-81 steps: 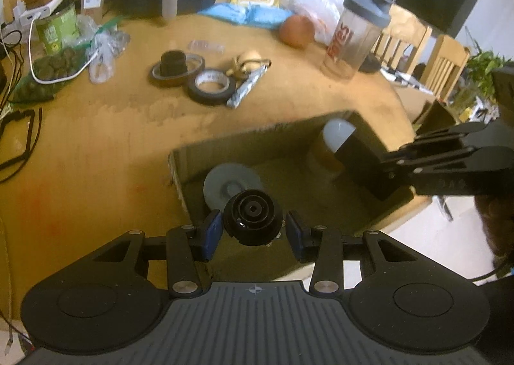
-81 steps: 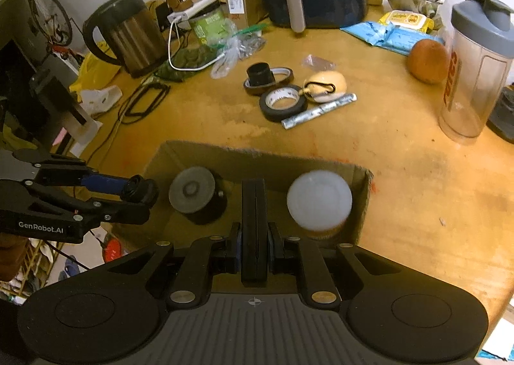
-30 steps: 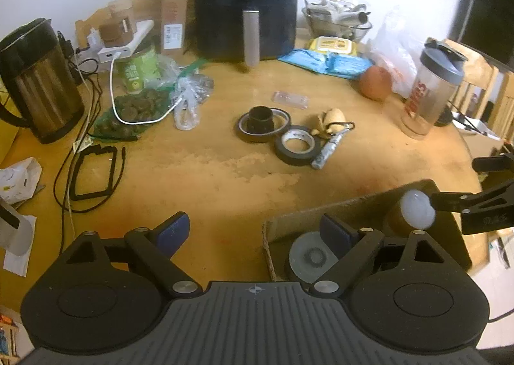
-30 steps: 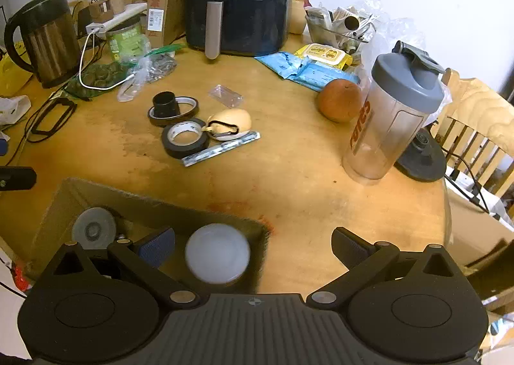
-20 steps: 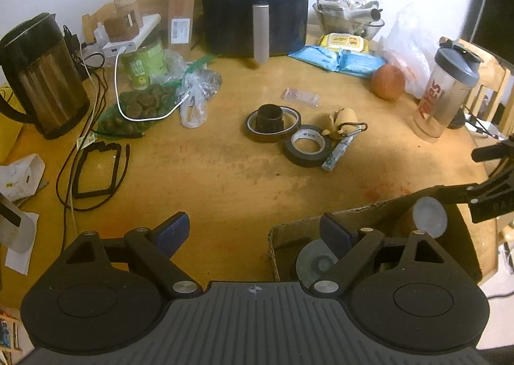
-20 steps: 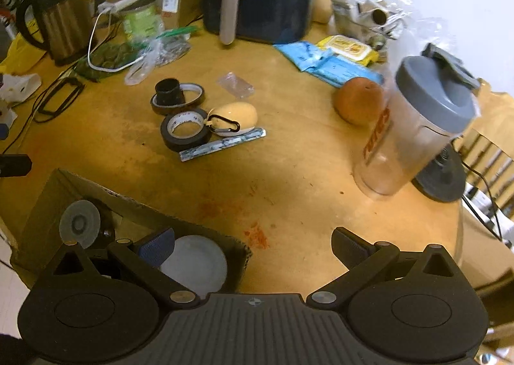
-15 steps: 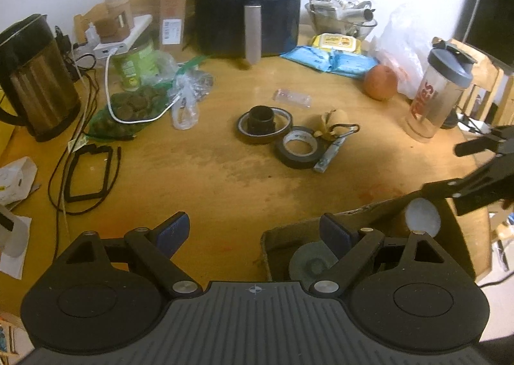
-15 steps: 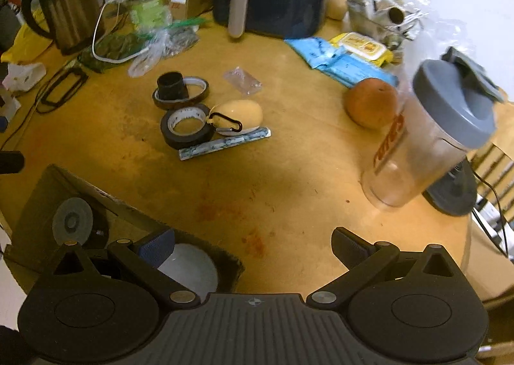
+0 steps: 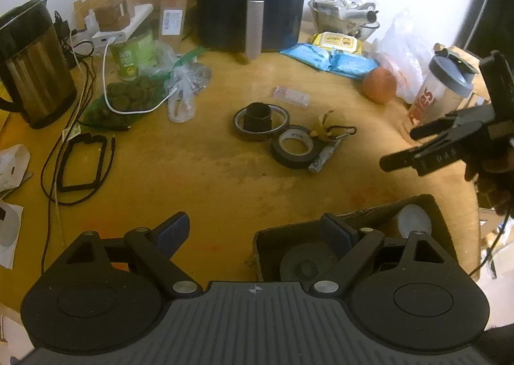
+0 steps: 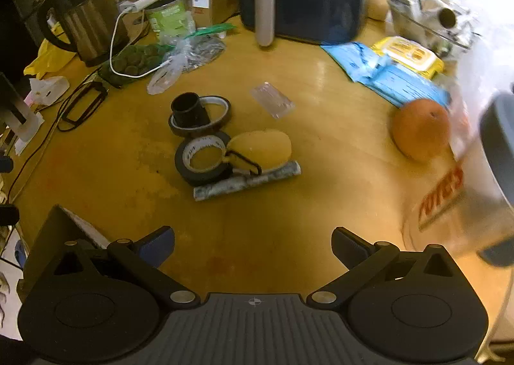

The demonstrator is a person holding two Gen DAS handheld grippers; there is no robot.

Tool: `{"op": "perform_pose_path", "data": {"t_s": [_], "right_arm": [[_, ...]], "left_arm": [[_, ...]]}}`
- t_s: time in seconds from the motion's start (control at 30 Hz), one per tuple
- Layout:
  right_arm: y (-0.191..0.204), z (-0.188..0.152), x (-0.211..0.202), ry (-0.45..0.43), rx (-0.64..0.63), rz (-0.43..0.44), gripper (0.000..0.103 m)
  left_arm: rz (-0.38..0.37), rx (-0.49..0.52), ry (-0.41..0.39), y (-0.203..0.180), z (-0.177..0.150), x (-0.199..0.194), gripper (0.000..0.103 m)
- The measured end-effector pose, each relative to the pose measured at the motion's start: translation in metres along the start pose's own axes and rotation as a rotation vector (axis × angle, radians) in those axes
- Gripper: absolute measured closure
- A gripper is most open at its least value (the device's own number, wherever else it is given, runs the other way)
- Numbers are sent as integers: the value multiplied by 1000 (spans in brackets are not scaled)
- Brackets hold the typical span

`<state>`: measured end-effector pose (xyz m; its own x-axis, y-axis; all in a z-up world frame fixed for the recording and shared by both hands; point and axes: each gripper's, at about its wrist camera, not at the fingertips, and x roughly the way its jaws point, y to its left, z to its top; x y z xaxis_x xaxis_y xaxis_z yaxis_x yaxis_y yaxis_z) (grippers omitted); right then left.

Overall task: Organize rigid objects
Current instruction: 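Reach the right tool to the yellow sponge and close on it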

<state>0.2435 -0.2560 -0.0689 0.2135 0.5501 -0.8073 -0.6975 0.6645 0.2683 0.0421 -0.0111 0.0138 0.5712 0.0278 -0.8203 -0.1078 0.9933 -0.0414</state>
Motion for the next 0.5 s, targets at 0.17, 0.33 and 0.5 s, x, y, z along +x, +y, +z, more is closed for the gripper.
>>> {"op": "perform_pose_path", "data": {"t_s": [0.17, 0.33, 0.5], "right_arm": [[1, 14, 15, -16, -71, 14, 0], [3, 25, 30, -32, -137, 20, 0], [2, 37, 45, -55, -182, 38, 0]], "left_arm": [[42, -7, 31, 1, 0, 3, 14], [108, 15, 54, 1, 0, 4, 14], [143, 1, 56, 6, -2, 1, 14]]}}
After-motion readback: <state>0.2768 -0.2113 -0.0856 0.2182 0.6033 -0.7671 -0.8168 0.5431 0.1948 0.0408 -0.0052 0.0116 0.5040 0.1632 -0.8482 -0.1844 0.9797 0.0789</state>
